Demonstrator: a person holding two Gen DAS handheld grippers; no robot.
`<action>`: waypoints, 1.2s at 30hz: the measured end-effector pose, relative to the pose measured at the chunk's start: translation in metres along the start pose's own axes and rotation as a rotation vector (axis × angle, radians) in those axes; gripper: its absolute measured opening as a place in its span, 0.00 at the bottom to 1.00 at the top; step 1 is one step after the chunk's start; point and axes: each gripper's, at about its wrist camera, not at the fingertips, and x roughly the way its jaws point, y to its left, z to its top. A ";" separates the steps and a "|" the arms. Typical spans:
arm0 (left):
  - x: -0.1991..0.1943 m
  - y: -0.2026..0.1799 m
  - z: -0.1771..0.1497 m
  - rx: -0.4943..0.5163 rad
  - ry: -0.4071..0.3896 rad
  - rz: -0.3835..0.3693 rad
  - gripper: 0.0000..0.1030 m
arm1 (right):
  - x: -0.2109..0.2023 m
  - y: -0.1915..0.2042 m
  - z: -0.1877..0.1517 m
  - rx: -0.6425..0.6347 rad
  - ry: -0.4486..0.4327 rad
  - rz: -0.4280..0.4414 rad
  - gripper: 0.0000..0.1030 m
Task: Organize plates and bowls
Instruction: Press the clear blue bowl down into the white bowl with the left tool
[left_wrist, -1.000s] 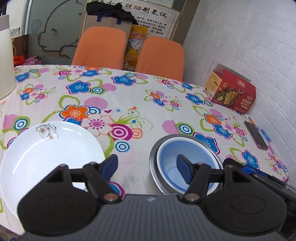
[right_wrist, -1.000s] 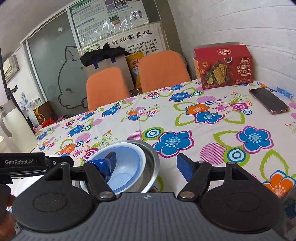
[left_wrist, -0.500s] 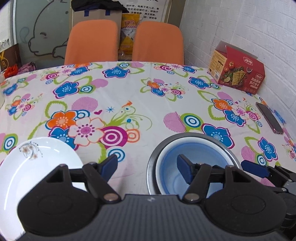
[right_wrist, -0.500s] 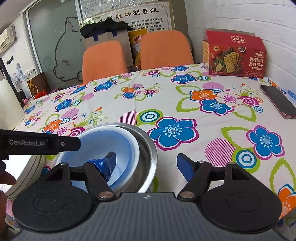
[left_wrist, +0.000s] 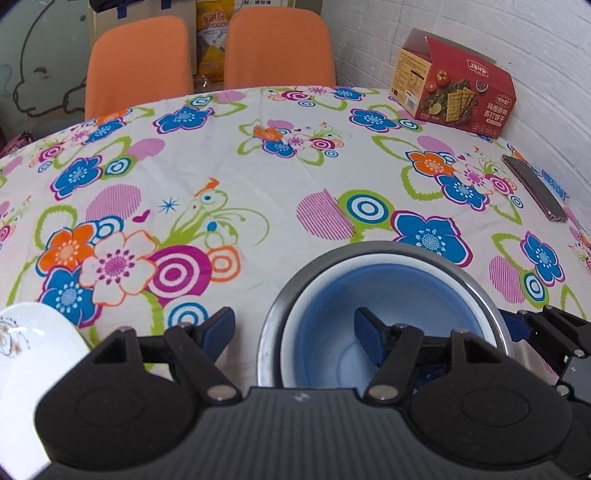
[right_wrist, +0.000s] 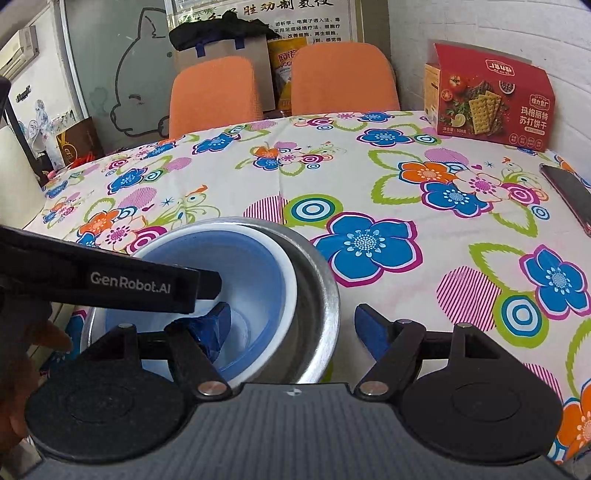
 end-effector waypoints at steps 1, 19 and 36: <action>0.000 0.000 -0.001 -0.002 -0.003 -0.005 0.66 | 0.001 0.001 0.000 -0.006 -0.003 -0.004 0.61; 0.006 0.008 -0.003 0.037 0.011 -0.003 0.89 | 0.002 0.005 -0.004 -0.026 -0.032 -0.025 0.65; 0.008 0.007 -0.006 0.080 0.008 -0.038 0.96 | -0.006 0.005 -0.001 -0.040 0.019 -0.038 0.68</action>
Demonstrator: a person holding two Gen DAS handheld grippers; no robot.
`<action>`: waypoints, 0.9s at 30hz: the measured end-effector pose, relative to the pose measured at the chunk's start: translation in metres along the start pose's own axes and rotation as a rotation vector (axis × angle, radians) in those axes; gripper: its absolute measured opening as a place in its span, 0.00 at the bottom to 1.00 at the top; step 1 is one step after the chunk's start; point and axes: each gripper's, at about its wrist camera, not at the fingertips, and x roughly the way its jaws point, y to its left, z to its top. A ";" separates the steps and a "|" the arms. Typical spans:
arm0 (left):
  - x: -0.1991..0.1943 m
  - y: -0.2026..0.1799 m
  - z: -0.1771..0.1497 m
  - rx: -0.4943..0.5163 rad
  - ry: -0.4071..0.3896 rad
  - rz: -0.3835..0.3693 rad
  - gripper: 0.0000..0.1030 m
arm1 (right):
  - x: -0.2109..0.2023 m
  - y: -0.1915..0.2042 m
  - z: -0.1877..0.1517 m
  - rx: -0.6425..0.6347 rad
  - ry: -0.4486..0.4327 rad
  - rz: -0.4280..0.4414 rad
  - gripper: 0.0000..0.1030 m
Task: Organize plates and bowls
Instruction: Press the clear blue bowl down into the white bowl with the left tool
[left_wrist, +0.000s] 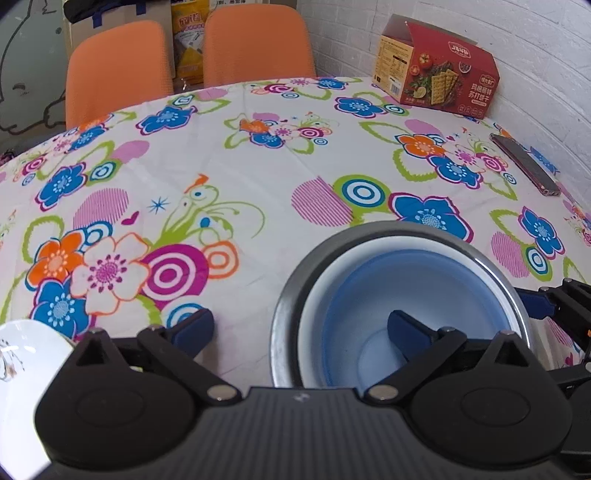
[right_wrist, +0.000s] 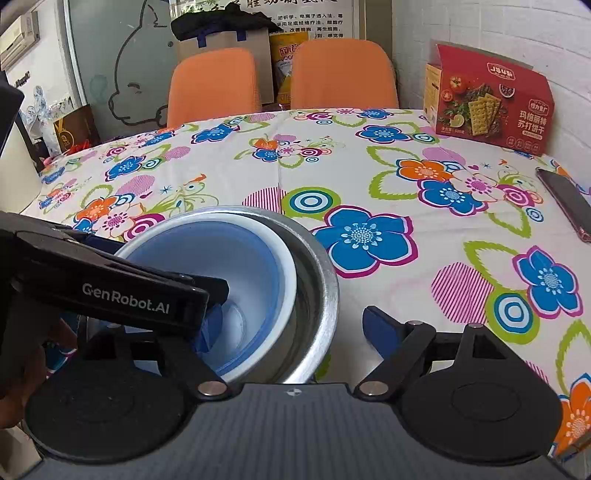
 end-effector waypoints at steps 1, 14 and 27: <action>-0.001 0.000 0.000 0.001 -0.004 -0.004 0.95 | -0.001 0.001 -0.002 -0.014 -0.012 -0.008 0.68; -0.015 -0.009 -0.005 -0.112 -0.022 0.003 0.44 | -0.003 0.012 -0.007 0.007 -0.068 0.050 0.59; -0.049 0.004 0.019 -0.204 -0.068 -0.037 0.42 | -0.031 0.033 0.018 0.005 -0.137 0.007 0.65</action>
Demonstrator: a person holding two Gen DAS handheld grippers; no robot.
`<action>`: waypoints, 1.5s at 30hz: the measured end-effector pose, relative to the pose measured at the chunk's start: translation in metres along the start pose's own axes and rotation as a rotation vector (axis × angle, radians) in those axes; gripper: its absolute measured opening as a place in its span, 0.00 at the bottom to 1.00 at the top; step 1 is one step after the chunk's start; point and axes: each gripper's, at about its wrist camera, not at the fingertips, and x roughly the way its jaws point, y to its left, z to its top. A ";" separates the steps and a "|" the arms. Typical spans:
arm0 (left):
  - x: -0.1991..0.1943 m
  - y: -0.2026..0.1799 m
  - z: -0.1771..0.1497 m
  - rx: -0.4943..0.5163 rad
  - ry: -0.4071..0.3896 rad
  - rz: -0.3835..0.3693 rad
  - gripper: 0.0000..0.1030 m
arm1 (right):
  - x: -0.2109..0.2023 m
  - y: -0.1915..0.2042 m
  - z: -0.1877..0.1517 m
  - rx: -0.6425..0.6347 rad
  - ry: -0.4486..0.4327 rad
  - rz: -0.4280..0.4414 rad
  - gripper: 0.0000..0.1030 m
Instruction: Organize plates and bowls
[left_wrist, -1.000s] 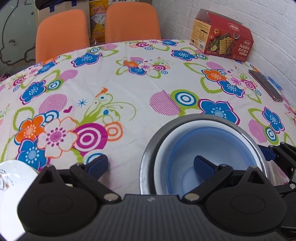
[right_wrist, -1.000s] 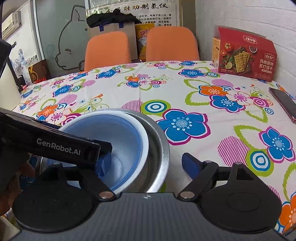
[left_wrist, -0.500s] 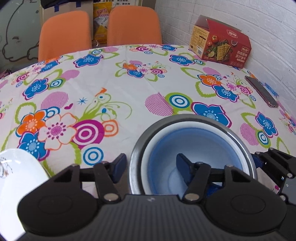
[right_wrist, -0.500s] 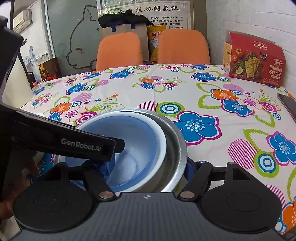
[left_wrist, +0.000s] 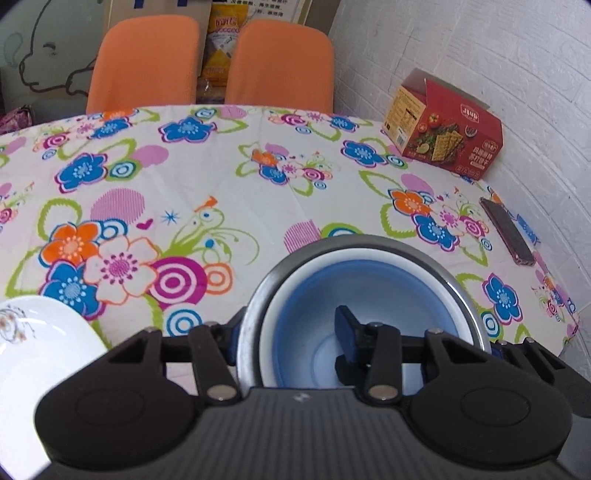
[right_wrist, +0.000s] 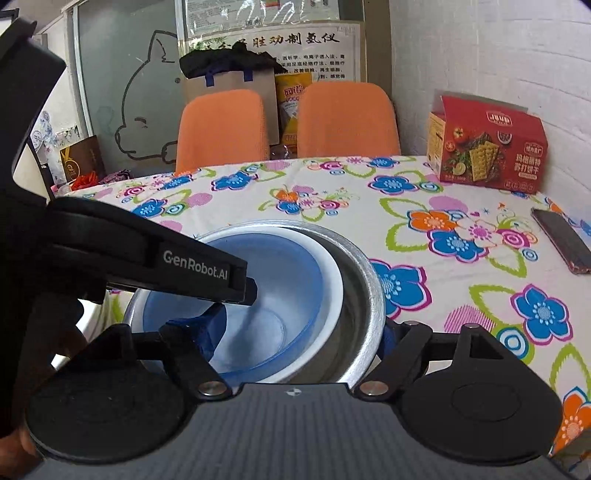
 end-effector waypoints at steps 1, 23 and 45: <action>-0.008 0.005 0.003 -0.010 -0.018 0.001 0.42 | -0.002 0.005 0.004 -0.012 -0.012 0.005 0.65; -0.091 0.171 -0.054 -0.191 -0.082 0.280 0.38 | 0.028 0.172 -0.011 -0.192 0.075 0.324 0.67; -0.121 0.161 -0.051 -0.201 -0.199 0.253 0.71 | -0.007 0.126 0.005 -0.088 -0.085 0.248 0.65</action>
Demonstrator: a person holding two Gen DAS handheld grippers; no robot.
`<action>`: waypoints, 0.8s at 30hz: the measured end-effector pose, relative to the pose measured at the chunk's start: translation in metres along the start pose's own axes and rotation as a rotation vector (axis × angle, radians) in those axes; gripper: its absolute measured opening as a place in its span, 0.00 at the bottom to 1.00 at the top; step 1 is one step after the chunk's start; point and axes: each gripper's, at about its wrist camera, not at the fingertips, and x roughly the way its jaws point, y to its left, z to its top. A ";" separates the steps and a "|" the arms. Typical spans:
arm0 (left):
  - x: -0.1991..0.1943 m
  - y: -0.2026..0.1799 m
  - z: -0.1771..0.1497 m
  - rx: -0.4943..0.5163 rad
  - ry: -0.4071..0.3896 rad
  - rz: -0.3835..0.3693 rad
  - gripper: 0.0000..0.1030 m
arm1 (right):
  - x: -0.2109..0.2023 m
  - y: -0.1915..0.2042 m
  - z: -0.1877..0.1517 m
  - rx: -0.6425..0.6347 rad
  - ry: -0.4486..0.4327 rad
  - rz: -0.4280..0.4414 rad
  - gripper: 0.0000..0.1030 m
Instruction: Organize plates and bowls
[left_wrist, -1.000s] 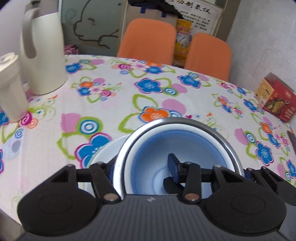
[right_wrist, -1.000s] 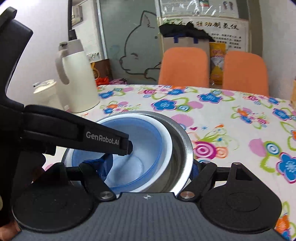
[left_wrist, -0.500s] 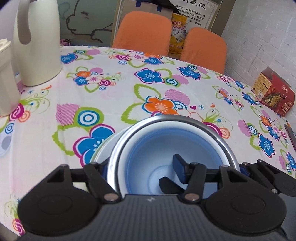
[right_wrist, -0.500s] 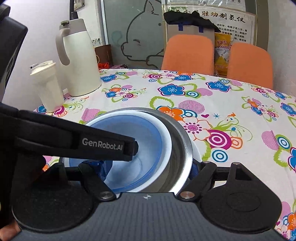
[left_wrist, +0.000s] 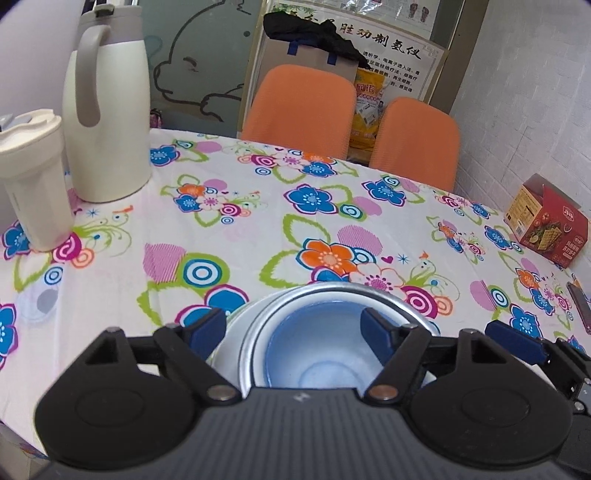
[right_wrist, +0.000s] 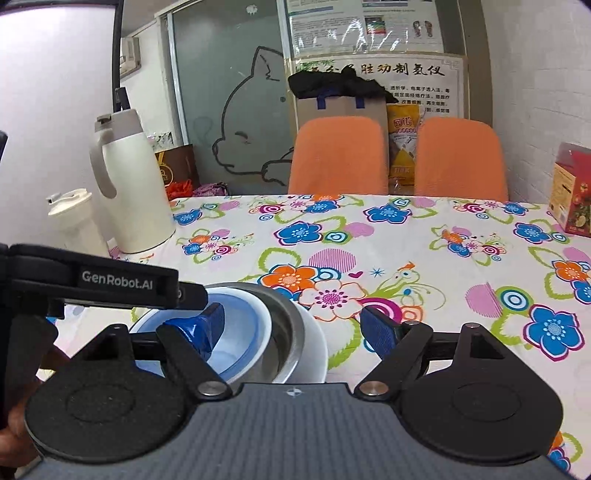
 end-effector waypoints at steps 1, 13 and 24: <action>-0.004 -0.003 -0.003 0.003 -0.003 -0.004 0.71 | -0.004 -0.002 0.000 0.004 -0.005 -0.006 0.65; -0.072 -0.038 -0.056 0.043 -0.108 0.013 0.72 | -0.077 -0.009 -0.029 0.022 -0.081 -0.032 0.66; -0.101 -0.057 -0.135 0.092 -0.125 0.097 0.72 | -0.134 -0.032 -0.080 0.109 -0.166 -0.093 0.66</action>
